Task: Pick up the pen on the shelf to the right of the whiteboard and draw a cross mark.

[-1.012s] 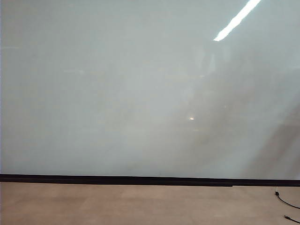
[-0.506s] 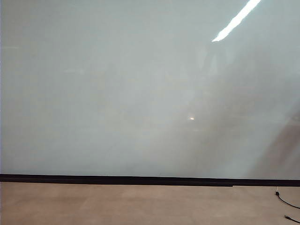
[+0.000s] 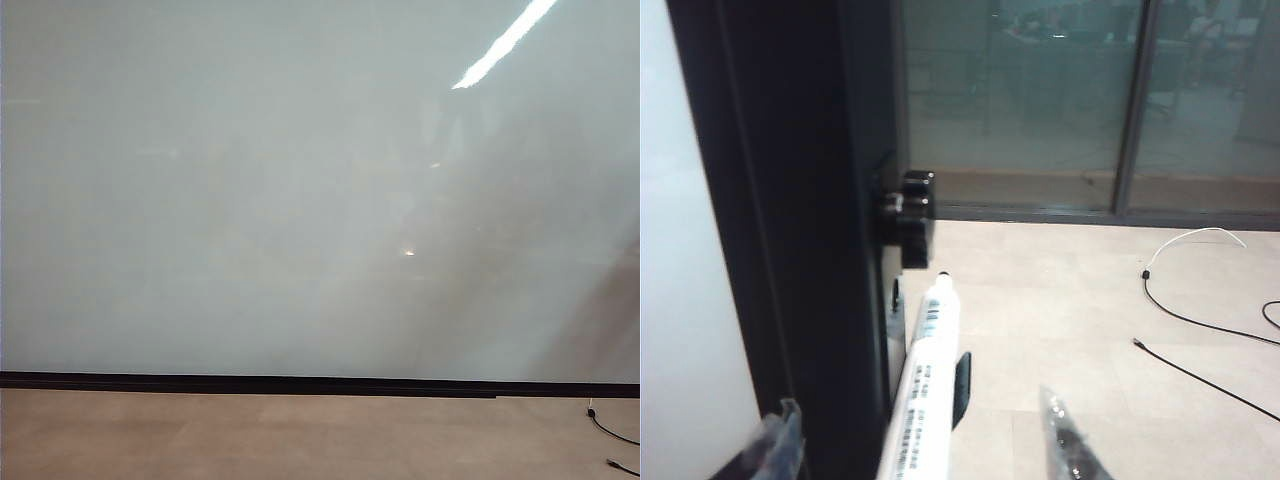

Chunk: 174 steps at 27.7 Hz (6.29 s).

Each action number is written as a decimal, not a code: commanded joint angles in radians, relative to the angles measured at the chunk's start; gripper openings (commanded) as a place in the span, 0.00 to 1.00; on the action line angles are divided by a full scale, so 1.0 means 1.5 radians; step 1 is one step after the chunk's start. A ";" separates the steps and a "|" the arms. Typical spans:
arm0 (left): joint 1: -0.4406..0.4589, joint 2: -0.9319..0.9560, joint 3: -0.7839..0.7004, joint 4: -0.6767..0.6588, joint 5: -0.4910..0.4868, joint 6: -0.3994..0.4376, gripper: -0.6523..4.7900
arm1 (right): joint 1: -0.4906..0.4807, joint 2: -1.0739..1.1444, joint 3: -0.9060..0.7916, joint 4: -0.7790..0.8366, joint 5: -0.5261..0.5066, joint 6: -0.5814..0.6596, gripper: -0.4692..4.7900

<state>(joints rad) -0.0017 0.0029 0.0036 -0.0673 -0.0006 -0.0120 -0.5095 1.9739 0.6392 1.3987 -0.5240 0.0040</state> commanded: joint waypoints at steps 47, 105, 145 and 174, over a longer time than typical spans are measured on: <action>0.000 0.000 0.002 0.006 0.003 0.003 0.11 | -0.002 -0.026 0.002 0.012 -0.024 -0.011 0.08; 0.000 0.000 0.002 0.006 0.003 0.003 0.11 | 0.483 -0.573 -0.277 -0.297 0.165 0.315 0.08; 0.000 0.000 0.002 0.005 0.003 0.003 0.11 | 0.507 -0.349 -0.156 -0.149 0.172 0.452 0.08; 0.000 0.000 0.002 0.005 0.003 0.003 0.11 | 0.507 -0.339 -0.152 -0.172 0.234 0.448 0.08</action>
<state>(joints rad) -0.0017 0.0029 0.0036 -0.0677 -0.0002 -0.0120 0.2512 1.4670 0.4103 1.1351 -0.1955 0.6804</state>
